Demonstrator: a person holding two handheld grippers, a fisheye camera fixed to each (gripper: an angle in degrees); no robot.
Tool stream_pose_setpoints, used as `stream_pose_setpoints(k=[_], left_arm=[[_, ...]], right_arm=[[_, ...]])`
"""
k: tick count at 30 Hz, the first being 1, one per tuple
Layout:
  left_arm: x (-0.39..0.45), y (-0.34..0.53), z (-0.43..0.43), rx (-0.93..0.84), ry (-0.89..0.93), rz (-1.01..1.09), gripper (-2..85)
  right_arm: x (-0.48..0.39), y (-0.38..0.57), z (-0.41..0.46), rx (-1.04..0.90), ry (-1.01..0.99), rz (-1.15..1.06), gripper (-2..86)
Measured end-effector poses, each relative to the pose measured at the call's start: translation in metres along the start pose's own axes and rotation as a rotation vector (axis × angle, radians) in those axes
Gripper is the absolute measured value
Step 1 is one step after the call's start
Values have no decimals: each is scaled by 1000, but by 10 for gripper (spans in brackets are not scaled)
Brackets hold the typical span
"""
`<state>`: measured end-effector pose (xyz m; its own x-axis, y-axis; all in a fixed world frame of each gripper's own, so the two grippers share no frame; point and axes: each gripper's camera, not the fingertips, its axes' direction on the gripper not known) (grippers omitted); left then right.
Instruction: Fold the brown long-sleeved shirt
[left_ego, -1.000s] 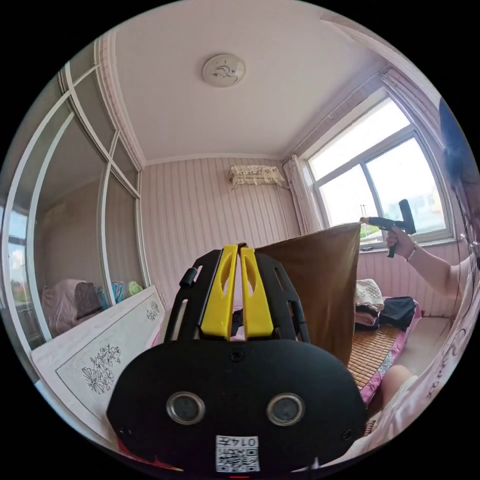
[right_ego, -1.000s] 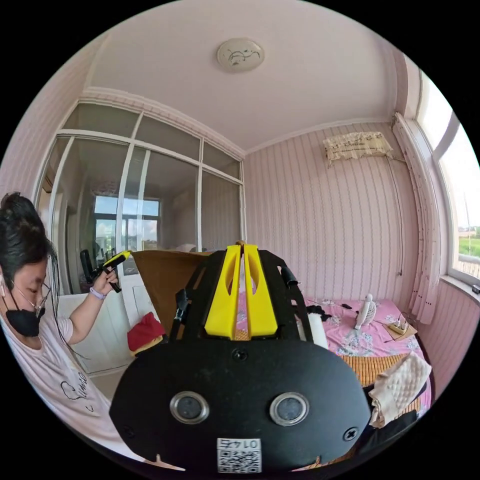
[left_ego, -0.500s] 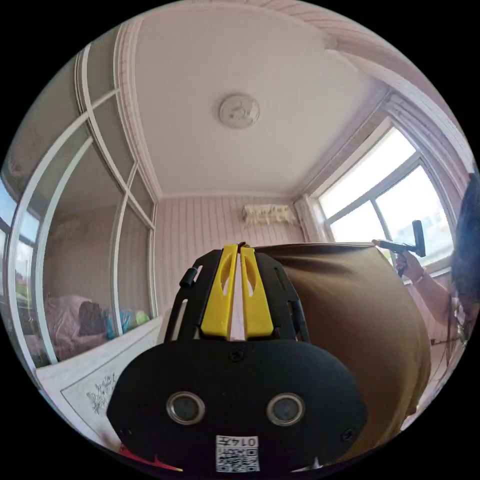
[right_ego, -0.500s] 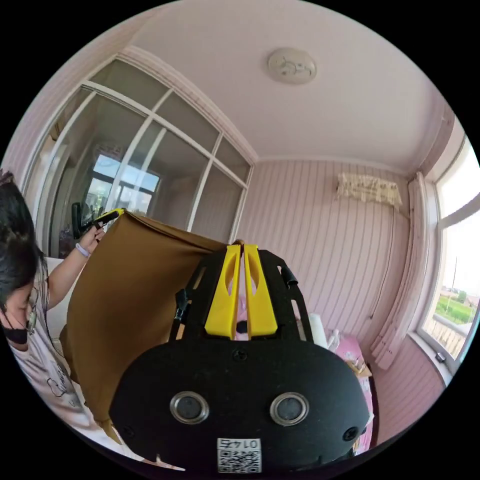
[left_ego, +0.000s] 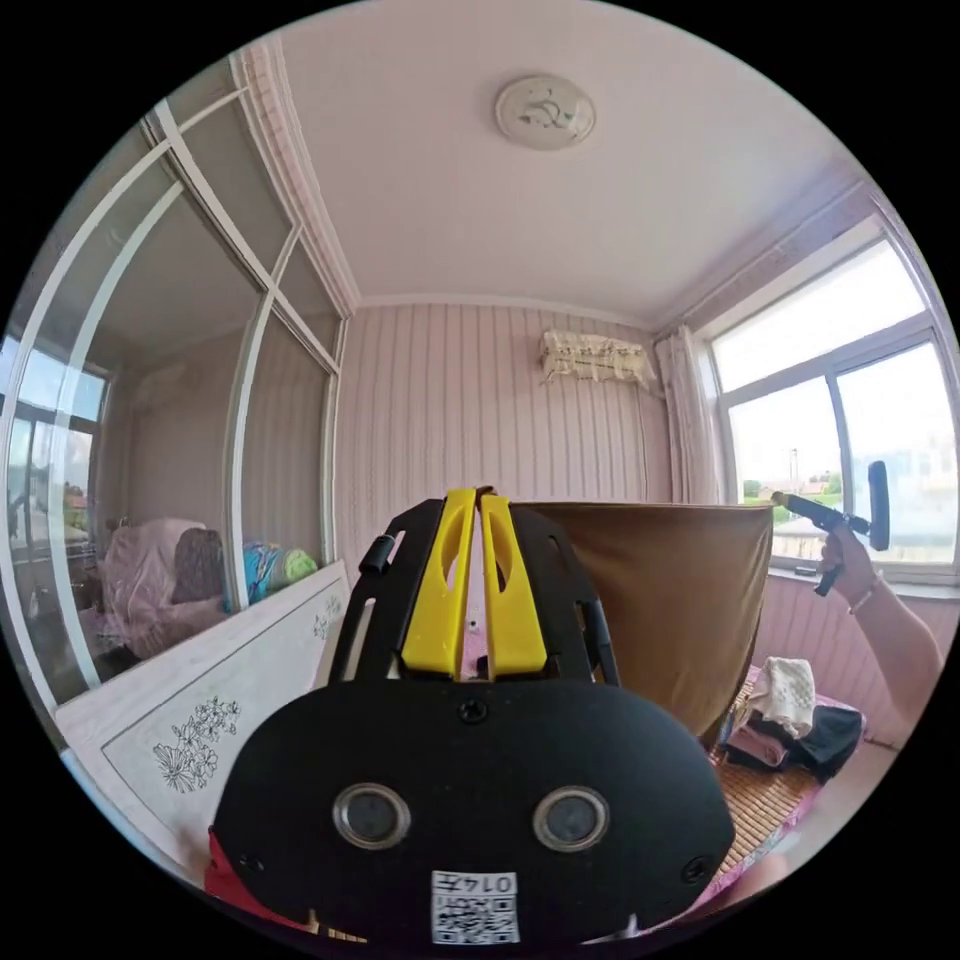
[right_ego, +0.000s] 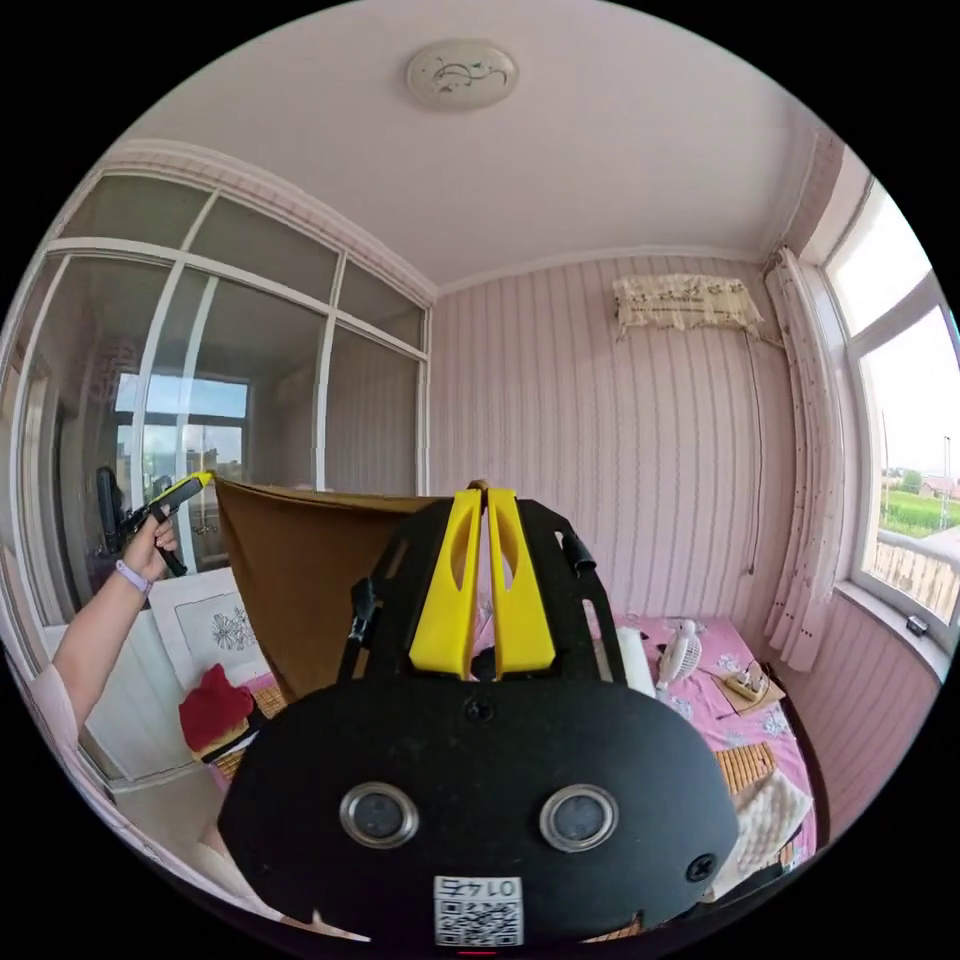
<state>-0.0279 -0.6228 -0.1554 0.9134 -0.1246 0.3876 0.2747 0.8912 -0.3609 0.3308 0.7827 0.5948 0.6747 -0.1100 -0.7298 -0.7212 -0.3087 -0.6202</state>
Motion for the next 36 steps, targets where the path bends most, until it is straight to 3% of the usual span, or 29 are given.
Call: stream_pose_setpoints(k=[4,7,12,15,20,24,36], left_arm=[[-2,25,17,8,14,26,-10],[-16,93,49,-140,34,47,-10],[-38,296,111,-578,127,-61,-10],[-38,414,138,-829,151,-156,-10],[-41,542,160,-1106,122,-291,-9],[-37,584,170,-1246,156,-249,-10],[-12,619,193,-1342,230,-175,-7]], right_arm=[[-3,59,22,-28,-41,-117,3],[9,145,53,-175,-97,-108,3],[34,329,113,-549,-102,13,4],[54,446,141,-761,-121,218,4],[69,589,151,-1027,-121,457,5],[74,629,138,-1134,-115,462,5],[80,663,111,-1220,-158,396,8]])
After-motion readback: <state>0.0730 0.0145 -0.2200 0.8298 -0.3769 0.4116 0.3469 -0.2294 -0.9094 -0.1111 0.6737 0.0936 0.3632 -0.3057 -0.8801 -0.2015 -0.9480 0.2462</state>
